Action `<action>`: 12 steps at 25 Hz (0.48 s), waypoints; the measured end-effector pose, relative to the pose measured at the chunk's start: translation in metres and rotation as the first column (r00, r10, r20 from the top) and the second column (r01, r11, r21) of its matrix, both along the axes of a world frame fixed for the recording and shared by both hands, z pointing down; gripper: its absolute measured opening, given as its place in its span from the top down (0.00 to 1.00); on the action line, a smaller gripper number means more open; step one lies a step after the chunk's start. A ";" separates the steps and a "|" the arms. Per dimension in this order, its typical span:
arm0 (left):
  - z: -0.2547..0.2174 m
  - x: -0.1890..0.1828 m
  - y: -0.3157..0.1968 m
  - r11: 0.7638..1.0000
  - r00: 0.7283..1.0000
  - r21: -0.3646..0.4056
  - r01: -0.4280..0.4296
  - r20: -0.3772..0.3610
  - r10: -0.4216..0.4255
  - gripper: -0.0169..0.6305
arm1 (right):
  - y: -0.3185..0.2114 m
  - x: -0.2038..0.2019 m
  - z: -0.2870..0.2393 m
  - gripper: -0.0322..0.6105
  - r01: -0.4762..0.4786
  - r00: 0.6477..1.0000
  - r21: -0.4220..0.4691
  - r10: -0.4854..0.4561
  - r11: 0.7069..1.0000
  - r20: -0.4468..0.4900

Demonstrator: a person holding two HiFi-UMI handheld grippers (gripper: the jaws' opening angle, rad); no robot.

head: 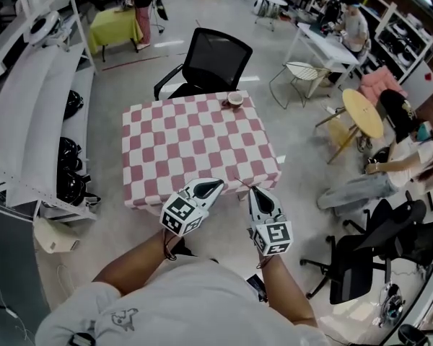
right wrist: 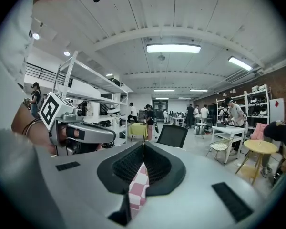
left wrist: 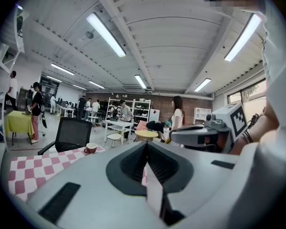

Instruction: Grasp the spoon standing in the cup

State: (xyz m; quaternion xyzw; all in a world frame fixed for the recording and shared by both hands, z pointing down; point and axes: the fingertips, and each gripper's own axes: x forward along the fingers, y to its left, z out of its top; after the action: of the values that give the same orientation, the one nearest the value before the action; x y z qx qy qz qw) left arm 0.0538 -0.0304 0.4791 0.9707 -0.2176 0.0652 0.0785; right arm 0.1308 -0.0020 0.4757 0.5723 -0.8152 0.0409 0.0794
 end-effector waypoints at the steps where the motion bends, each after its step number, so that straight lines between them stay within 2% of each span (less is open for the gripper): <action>1: 0.001 0.001 0.009 1.000 1.000 -0.002 0.003 0.001 -0.003 0.96 | 0.010 0.001 0.001 0.90 0.004 1.000 -0.001 -0.004 1.000 0.001; 6: 0.005 0.008 0.049 1.000 1.000 -0.008 0.013 0.004 -0.013 0.96 | 0.050 0.009 0.003 0.90 0.021 1.000 -0.003 -0.021 1.000 0.003; 12: 0.004 0.014 0.073 1.000 1.000 -0.008 0.019 0.002 -0.019 0.96 | 0.075 0.015 0.001 0.90 0.028 1.000 0.004 -0.028 1.000 0.010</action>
State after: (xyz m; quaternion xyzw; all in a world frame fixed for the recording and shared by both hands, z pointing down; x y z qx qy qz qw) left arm 0.0682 0.0423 0.4828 0.9682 -0.2264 0.0666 0.0829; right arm 0.1457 0.0728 0.4762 0.5608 -0.8236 0.0412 0.0747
